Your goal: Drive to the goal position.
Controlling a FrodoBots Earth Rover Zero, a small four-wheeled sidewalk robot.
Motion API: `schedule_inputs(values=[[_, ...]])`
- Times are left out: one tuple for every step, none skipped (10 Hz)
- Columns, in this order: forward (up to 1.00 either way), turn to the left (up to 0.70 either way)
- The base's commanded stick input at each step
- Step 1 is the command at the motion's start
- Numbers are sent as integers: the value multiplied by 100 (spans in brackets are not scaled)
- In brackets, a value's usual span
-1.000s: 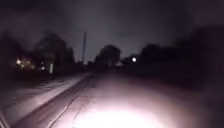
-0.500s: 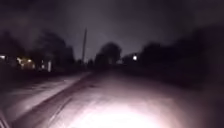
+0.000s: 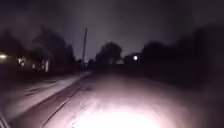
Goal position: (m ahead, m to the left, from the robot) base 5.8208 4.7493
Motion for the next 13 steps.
schedule_inputs(values=[[70,0],[70,0],[70,0],[70,0],[70,0],[70,0],[70,0],[70,0],[70,0],[70,0],[70,0],[70,0],[70,0]])
